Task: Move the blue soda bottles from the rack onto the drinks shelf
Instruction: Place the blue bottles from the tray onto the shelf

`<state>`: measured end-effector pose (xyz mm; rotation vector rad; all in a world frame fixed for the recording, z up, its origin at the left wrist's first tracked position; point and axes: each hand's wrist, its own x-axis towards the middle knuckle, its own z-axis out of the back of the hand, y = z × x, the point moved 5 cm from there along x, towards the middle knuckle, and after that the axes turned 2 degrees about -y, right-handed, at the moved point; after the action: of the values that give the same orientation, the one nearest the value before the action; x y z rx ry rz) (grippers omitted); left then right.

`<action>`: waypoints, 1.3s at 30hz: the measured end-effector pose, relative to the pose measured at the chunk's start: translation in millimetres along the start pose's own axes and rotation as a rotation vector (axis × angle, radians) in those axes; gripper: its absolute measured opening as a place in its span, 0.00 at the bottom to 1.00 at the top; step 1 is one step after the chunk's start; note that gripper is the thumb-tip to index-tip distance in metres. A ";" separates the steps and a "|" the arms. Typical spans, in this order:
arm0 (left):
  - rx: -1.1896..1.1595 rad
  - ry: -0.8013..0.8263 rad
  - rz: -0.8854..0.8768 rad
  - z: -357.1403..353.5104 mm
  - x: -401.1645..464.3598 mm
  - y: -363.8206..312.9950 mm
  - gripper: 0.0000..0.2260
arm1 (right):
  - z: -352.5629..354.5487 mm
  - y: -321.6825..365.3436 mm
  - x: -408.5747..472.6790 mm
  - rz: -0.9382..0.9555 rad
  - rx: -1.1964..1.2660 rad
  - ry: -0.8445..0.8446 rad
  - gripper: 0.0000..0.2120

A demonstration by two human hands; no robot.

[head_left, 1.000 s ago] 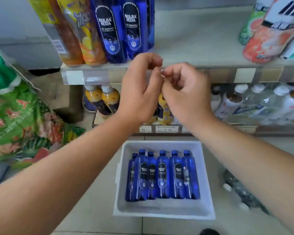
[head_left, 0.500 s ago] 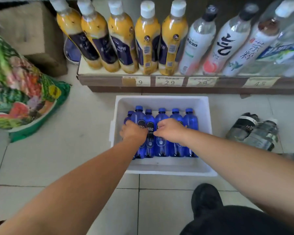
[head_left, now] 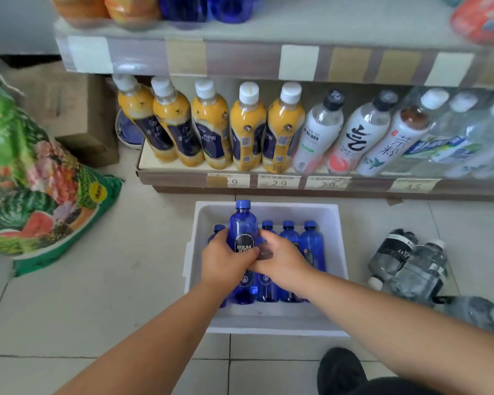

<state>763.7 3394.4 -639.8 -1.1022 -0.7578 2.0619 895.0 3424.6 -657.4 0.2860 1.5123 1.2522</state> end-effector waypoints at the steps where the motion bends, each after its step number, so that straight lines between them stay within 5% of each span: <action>1: -0.040 0.019 -0.017 4.2 -9.4 -9.9 0.14 | 3.2 8.0 -7.3 0.003 0.006 0.013 0.24; 6: -0.182 0.013 -0.186 41.3 -49.2 -89.6 0.22 | 40.1 89.3 -50.5 0.115 -0.006 0.006 0.25; 12: -0.212 0.025 -0.531 91.5 -87.9 -213.7 0.19 | 95.8 210.3 -110.3 0.381 -0.079 -0.123 0.20; 15: -0.206 0.037 -0.648 111.9 -92.2 -279.1 0.27 | 124.2 268.2 -129.5 0.521 -0.153 -0.225 0.22; 22: 0.064 -0.160 -0.934 139.0 -86.3 -415.8 0.28 | 181.4 364.3 -126.2 0.765 -0.105 -0.433 0.29; 27: 0.145 -0.360 -0.914 138.3 -54.8 -470.3 0.29 | 199.5 410.8 -89.4 0.819 -0.030 -0.416 0.23; 39: 0.691 -0.401 -0.894 121.3 13.6 -536.5 0.21 | 234.6 413.9 9.8 0.786 -0.168 -0.465 0.25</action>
<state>806.1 3709.0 -190.3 0.0709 -0.4998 1.5325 909.6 3729.8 -292.6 1.0523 0.8921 1.7480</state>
